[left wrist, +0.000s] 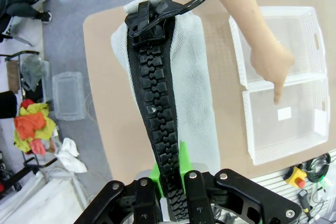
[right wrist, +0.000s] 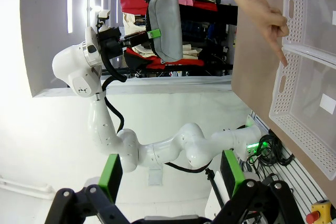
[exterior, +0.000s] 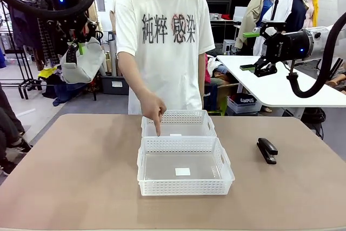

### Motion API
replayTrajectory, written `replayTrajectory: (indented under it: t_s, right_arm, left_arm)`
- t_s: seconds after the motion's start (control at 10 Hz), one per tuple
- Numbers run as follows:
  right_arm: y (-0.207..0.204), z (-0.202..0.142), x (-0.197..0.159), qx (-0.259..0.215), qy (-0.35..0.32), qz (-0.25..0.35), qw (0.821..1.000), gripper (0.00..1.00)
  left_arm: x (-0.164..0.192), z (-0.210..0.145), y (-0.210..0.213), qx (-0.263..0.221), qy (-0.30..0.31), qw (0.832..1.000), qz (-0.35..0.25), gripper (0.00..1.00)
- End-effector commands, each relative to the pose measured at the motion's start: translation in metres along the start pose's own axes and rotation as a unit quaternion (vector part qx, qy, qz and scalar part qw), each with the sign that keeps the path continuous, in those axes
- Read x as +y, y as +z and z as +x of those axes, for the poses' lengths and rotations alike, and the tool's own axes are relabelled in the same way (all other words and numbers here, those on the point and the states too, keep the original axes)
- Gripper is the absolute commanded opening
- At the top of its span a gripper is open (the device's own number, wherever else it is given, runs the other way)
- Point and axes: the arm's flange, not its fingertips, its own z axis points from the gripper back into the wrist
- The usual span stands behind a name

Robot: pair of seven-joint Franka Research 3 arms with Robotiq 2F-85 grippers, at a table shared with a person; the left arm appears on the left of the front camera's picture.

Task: Distribute items into two baskets.
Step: Move the picked Pencil pouch towards the Organizing basket indicated by the person, stopping as directed.

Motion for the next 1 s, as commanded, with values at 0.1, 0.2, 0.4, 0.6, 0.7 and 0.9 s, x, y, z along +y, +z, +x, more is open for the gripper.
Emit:
replayTrajectory:
  t_s: [0.1,0.2,0.4,0.6,0.7,0.9]
  right_arm:
    - [0.0005,-0.0012,0.0018,-0.001,-0.002,0.0,1.0,1.0]
    - [0.0005,-0.0012,0.0018,-0.001,-0.002,0.0,1.0,1.0]
    - [0.0005,-0.0012,0.0018,-0.001,-0.002,0.0,1.0,1.0]
    - [0.0005,-0.0012,0.0018,-0.001,-0.002,0.0,1.0,1.0]
    - [0.0005,-0.0012,0.0018,-0.001,-0.002,0.0,1.0,1.0]
    - [0.0005,-0.0012,0.0018,-0.001,-0.002,0.0,1.0,1.0]
  left_arm:
    - [0.0013,-0.0013,0.0021,-0.002,0.001,1.0,0.0,0.0]
    - [0.0013,-0.0013,0.0021,-0.002,0.001,1.0,0.0,0.0]
    - [0.0013,-0.0013,0.0021,-0.002,0.001,1.0,0.0,0.0]
    - [0.0013,-0.0013,0.0021,-0.002,0.001,1.0,0.0,0.0]
    - [0.0013,-0.0013,0.0021,-0.002,0.001,1.0,0.0,0.0]
    - [0.0013,-0.0013,0.0021,-0.002,0.001,1.0,0.0,0.0]
